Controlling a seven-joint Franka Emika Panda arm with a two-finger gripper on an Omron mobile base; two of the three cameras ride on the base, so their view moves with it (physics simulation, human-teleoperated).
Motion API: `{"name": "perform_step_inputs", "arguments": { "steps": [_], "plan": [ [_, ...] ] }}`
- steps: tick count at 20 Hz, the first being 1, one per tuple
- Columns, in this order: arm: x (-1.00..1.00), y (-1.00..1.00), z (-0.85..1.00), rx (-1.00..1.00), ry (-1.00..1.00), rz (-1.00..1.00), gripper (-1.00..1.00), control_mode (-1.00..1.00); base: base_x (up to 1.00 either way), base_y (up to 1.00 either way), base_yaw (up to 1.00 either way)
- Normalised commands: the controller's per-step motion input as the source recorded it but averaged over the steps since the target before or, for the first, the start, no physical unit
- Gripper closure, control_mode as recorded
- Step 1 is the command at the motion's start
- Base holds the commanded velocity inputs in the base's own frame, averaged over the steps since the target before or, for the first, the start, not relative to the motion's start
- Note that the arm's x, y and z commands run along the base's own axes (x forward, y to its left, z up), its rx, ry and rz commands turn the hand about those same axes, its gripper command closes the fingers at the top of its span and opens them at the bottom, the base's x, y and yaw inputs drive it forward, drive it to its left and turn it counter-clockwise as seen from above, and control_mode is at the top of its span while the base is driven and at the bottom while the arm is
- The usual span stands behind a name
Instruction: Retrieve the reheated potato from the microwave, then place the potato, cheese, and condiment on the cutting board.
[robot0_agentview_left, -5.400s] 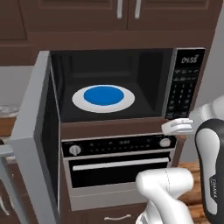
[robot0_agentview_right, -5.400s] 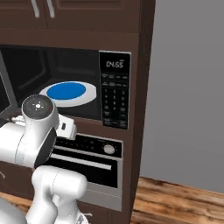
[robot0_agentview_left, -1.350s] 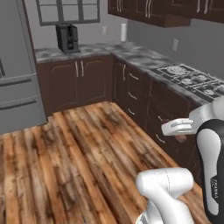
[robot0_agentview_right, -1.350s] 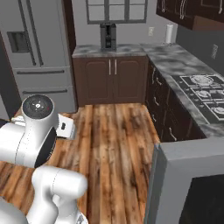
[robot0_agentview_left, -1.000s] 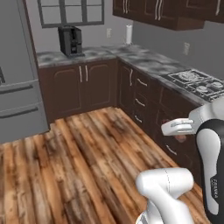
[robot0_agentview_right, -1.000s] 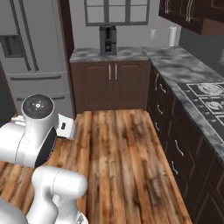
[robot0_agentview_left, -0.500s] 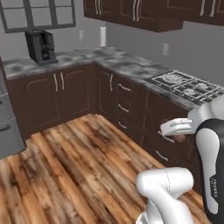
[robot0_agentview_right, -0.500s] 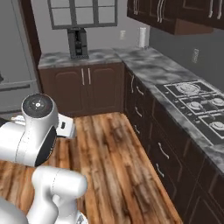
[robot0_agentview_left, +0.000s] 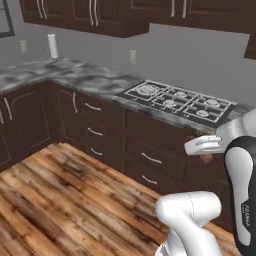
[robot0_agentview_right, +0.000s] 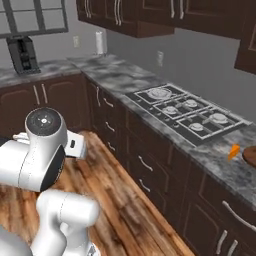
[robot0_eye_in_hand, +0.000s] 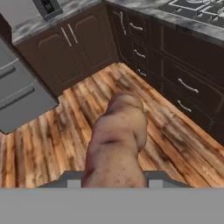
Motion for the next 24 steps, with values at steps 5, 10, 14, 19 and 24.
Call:
{"name": "perform_step_inputs", "arguments": {
  "steps": [5,10,14,19,24],
  "plan": [
    [0.0,0.0,0.0,0.0,0.0,0.0,1.0,1.0,0.55,0.0,-0.47],
    [0.0,0.0,0.0,0.0,0.0,0.0,1.0,1.0,0.55,0.0,-0.46],
    [0.0,0.0,0.0,0.0,0.0,0.0,1.0,1.0,0.54,0.0,-0.45],
    [0.0,0.0,0.0,0.0,0.0,0.0,1.0,1.0,0.68,-0.14,-0.23],
    [0.0,0.0,0.0,0.0,0.0,0.0,1.0,1.0,0.6,-0.29,-0.19]
  ]
}}
